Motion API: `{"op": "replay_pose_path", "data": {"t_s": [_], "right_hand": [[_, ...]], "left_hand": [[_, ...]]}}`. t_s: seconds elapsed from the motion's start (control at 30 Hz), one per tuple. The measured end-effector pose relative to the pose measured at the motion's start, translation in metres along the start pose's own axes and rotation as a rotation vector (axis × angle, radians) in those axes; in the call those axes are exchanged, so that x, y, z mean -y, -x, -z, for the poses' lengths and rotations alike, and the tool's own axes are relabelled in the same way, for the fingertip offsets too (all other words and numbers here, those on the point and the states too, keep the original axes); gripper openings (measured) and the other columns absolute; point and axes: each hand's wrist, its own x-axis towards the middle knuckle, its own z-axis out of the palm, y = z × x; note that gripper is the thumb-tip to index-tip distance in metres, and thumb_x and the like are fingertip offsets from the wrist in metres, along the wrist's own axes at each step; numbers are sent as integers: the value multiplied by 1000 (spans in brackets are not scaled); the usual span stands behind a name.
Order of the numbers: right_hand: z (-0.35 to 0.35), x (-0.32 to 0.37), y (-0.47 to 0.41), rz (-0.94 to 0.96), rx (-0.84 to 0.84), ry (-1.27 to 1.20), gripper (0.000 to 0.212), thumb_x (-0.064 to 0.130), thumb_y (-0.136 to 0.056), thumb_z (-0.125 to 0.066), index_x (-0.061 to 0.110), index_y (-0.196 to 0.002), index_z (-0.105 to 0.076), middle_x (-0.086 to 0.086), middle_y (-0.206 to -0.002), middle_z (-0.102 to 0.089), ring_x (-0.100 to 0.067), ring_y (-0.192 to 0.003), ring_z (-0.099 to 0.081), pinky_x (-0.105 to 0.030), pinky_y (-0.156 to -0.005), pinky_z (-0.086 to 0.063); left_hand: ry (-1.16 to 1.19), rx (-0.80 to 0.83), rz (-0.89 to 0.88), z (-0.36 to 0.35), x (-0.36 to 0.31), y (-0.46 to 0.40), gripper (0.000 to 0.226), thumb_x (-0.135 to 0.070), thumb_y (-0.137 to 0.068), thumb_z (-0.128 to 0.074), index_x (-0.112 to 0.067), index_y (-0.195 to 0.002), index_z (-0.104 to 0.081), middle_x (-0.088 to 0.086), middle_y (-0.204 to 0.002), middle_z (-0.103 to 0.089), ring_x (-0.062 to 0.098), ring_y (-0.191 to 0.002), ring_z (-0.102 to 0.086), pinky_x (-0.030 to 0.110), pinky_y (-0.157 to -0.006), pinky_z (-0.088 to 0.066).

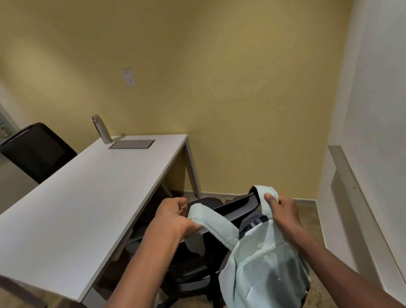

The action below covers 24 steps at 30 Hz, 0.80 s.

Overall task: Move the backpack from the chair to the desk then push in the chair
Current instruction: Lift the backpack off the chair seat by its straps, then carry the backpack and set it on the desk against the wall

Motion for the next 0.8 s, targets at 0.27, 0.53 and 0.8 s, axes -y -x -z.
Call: {"op": "replay_pose_path", "data": {"t_s": [0.27,0.53,0.8], "right_hand": [[56,13,-2,3,-81,88,51,41,-93,-61,-8,-77,-63,-23,-75,-66,-32,-67,-60,-37,-61,-43],[108,70,8,96,-98,4,53,44,-90,-61,-8,-82,-63,-13,-72,-59,-24,-68,-56,-37,-63,-44],[138,131,26,167,-147,-147,52,38,-92,-65,-14,-90,-63,-16,-77,-60,-23,-70,-55,-35,-65,-43]], "left_hand": [[-62,165,66,-30,26,-17,16,7,-92,-39,-1,-80,-47,16,-83,-50,35,-78,-57,55,-85,-52],[-802,363,-68,-73,48,-11,53,-26,-103,-51,-12,-150,-32,25,-139,-45,38,-100,-57,40,-76,-52],[-1983,249,-1085,-85,68,-16,102,-99,-47,-52,-24,-114,-67,1,-108,-72,24,-98,-66,30,-70,-45]]}}
